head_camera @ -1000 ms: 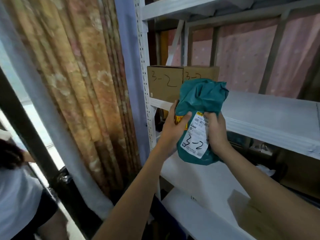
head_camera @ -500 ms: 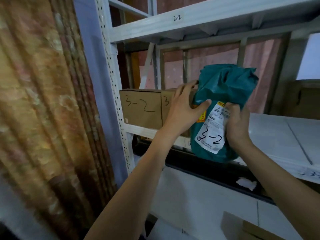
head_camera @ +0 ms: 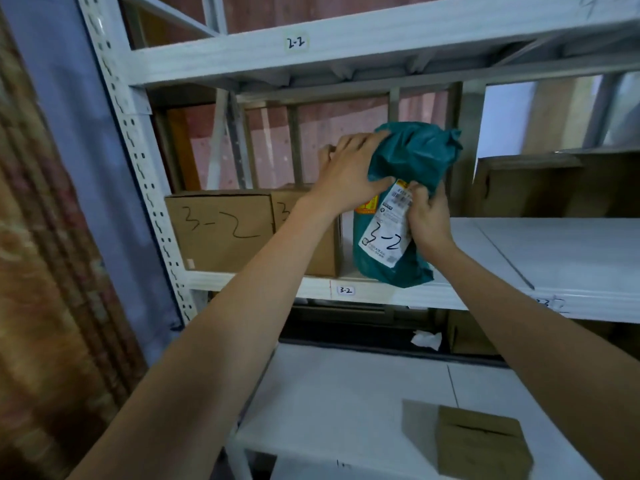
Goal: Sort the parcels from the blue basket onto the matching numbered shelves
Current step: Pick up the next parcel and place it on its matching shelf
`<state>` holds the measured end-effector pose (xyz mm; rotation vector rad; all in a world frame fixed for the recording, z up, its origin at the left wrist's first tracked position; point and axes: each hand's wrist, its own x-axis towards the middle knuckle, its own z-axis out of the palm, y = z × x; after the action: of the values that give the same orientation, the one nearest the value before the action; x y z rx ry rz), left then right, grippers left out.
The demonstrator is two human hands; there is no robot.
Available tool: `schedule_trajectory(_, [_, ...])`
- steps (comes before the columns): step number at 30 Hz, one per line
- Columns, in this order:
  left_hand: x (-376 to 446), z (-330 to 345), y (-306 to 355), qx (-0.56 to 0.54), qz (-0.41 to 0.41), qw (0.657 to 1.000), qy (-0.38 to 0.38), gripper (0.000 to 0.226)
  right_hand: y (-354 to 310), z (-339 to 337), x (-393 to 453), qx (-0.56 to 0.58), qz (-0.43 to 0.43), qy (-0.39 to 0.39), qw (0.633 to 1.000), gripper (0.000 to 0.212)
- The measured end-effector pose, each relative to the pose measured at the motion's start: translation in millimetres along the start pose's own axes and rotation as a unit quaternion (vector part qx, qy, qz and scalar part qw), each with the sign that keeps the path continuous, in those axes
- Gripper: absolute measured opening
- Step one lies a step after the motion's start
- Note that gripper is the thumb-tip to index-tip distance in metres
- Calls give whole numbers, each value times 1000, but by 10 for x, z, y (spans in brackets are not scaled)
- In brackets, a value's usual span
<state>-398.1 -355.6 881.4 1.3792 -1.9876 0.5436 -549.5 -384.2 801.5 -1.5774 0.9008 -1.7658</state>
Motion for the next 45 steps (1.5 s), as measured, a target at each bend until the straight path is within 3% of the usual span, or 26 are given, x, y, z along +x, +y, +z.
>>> schedule_trajectory(5, [15, 37, -169, -9, -13, 1000, -5, 80, 106, 153, 66, -15, 25, -43, 999, 26])
schedule_trajectory(9, [-66, 93, -310, -3, -25, 999, -33, 79, 231, 207, 77, -38, 65, -74, 994, 57])
schedule_trajectory(14, [-130, 189, -362, 0, -48, 997, -59, 77, 350, 241, 62, -26, 105, -105, 989, 66])
schedule_trajectory(21, [8, 119, -400, -36, -77, 995, -58, 68, 350, 252, 103, -31, 103, -162, 981, 57])
schedule_trajectory(24, [110, 62, -406, -59, -64, 996, -32, 77, 394, 229, 112, -29, 101, -155, 982, 58])
schedule_trajectory(28, [226, 103, -392, 15, -15, 992, -128, 96, 487, 243, 80, -20, 96, -155, 983, 59])
schedule_trajectory(30, [290, 138, -381, 35, -7, 985, -170, 90, 544, 250, 87, -26, 96, -158, 982, 59])
schedule_trajectory(37, [345, 121, -358, 16, 10, 977, -210, 61, 589, 251, 145, -35, 99, -163, 981, 58])
schedule_trajectory(45, [337, 122, -367, 21, 20, 984, -178, 70, 661, 247, 154, -42, 92, -171, 980, 57])
